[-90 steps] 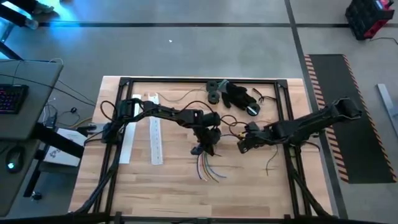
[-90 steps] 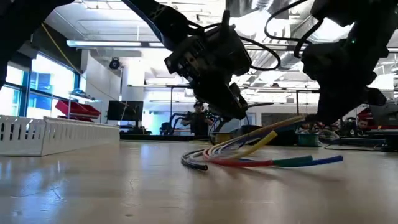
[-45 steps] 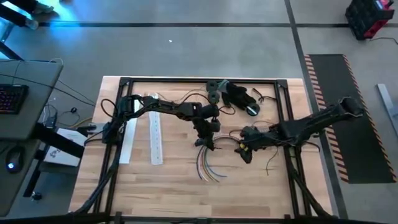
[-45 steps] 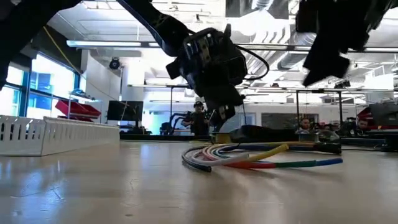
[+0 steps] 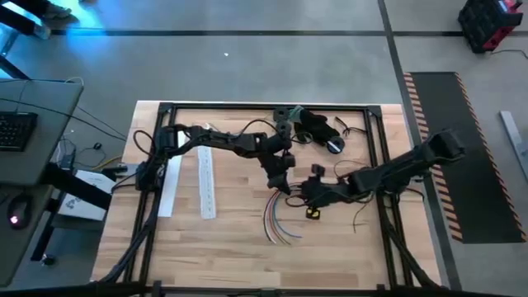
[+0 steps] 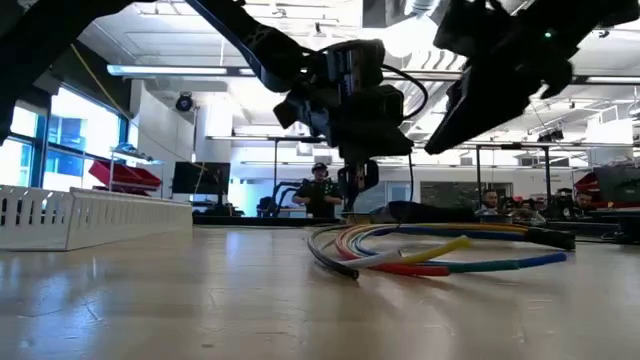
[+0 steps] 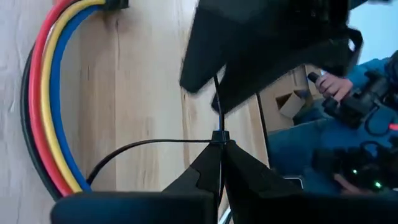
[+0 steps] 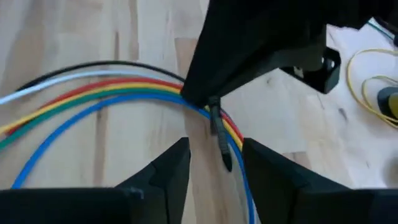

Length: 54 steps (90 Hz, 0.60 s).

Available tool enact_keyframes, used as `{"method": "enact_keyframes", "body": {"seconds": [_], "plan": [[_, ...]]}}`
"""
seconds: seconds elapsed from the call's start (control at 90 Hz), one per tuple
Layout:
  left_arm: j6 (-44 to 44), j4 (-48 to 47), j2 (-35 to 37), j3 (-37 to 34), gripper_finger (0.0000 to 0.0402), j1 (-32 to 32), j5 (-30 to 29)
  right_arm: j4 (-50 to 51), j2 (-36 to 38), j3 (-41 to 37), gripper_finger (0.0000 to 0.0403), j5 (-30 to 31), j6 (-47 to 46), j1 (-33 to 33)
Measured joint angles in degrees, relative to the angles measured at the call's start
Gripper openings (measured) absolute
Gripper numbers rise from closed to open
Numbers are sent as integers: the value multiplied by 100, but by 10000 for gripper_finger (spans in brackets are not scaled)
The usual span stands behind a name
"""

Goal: Ziptie cables
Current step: Wrap the cables together using a black zip tie

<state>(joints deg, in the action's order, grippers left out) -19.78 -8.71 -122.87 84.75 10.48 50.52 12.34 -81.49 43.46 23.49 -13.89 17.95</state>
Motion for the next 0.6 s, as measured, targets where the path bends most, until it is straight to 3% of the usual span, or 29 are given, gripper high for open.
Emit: {"method": "enact_keyframes", "body": {"seconds": [0.189,0.4,0.489,0.6], "plan": [[-64,-3,2,0,0,0,-175,-90,2,-1,85,-227,205,-166],[-96,0,2,0,0,-2,-288,-93,-57,-2,10,-571,142,-366],[-23,0,2,0,3,1,-397,-59,-66,-2,5,-609,-189,-388],[450,-8,4,0,22,44,-404,-55,-63,-2,2,-1071,-803,-477]]}}
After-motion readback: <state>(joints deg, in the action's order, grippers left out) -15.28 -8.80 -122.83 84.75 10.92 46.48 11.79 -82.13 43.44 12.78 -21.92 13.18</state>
